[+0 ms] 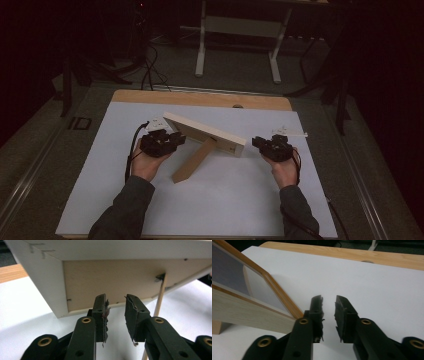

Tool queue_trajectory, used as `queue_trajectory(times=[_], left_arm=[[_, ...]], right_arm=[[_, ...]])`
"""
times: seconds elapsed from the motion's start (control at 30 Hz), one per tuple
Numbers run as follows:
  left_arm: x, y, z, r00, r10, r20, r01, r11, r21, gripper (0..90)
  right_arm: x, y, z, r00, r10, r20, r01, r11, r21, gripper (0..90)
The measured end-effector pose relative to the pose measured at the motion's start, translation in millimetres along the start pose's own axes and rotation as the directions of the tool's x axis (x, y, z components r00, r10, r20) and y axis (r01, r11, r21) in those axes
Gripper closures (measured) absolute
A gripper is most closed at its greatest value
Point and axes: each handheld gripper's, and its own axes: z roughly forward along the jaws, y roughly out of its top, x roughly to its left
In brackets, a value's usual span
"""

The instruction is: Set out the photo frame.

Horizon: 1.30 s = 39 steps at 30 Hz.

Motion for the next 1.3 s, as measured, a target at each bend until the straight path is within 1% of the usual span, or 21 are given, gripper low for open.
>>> queue_trajectory(times=[0.1, 0.23, 0.37, 0.47, 0.7, 0.97, 1.13, 1.3], left_arm=[[0.2, 0.4, 2.3, 0.9999, -0.016, 0.001, 0.016, 0.9998, -0.012, 75.9], [-1.1, 1.2, 8.6, 0.9995, -0.032, -0.005, 0.032, 0.9995, -0.006, 80.6], [-3.4, 2.6, 14.4, 0.9994, -0.03, -0.019, 0.03, 0.9995, 0.004, 86.4], [-4.3, 4.0, 16.7, 0.9992, -0.033, -0.022, 0.033, 0.9995, 0.001, 89.9], [-5.0, 6.2, 19.9, 0.9989, -0.038, -0.029, 0.038, 0.9993, 0.002, 90.0], [-5.0, 6.4, 23.3, 0.9977, -0.055, -0.039, 0.055, 0.9985, -0.002, 90.0], [-3.0, 5.8, 25.4, 0.9968, -0.065, -0.047, 0.065, 0.9979, -0.002, 90.0], [-3.0, 5.6, 26.1, 0.9967, -0.062, -0.052, 0.062, 0.9981, -0.001, 90.0]], right_arm=[[1.9, 0.9, 3.6, 1.0, -0.002, -0.006, 0.002, 1.0, 0.004, 81.1], [5.3, 2.5, 6.5, 0.9998, 0.002, -0.022, -0.002, 1.0, 0.007, 86.0], [9.7, 5.3, 7.8, 0.9991, 0.006, -0.043, -0.006, 1.0, -0.001, 89.0], [11.1, 6.8, 8.6, 0.9982, 0.016, -0.057, -0.016, 1.0, -0.006, 89.5], [16.7, 8.6, 10.8, 0.9972, 0.005, -0.074, -0.005, 1.0, -0.003, 89.5], [23.8, 10.7, 13.1, 0.9951, -0.012, -0.098, 0.012, 1.0, -0.001, 89.5], [26.6, 11.6, 13.6, 0.9937, -0.011, -0.112, 0.012, 1.0, 0.001, 89.5], [28.0, 11.5, 15.1, 0.9924, -0.018, -0.122, 0.019, 1.0, 0.003, 89.5]])
